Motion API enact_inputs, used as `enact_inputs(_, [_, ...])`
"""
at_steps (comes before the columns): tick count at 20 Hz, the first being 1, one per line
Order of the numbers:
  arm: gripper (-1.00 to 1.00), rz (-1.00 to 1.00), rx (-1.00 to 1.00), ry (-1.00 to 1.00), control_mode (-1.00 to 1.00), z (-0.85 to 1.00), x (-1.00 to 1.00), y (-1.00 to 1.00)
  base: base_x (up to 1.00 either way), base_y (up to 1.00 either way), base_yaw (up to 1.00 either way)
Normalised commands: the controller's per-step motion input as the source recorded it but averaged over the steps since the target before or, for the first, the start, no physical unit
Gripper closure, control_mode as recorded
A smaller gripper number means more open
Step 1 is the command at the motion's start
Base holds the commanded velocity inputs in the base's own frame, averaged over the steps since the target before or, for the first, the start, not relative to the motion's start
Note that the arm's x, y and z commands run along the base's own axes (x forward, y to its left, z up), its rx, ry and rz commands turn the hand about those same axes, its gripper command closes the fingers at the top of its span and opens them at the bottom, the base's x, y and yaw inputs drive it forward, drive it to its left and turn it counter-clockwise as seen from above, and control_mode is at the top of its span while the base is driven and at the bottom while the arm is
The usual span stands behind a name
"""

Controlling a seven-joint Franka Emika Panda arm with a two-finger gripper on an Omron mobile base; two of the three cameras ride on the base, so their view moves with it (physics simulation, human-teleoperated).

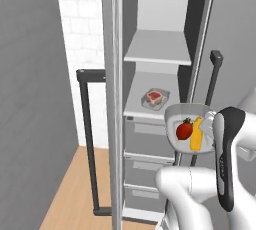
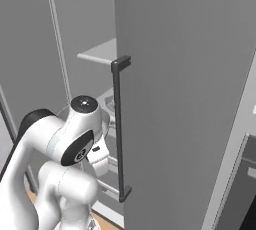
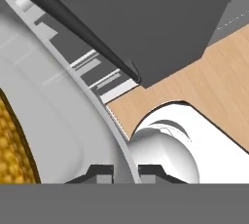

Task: Take the meat container that has the steak and place it on the second highest rack of the freezer. Then take the vegetable container that has the corn and tomato and place it on the highest rack of the freezer.

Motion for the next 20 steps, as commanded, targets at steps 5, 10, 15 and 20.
enact_inputs(5, [1.0,0.0,0.0,0.0,1.0,0.0,0.0,0.0,0.0,0.32,-0.14])
enact_inputs(10, [1.0,0.0,0.0,0.0,1.0,0.0,0.0,0.0,-0.03,0.52,-0.14])
enact_inputs(15, [1.0,0.0,0.0,0.0,1.0,0.0,0.0,0.0,-0.02,0.27,-0.05])
enact_inputs(20, [1.0,0.0,0.0,0.0,1.0,0.0,0.0,0.0,-0.22,-0.07,-0.01])
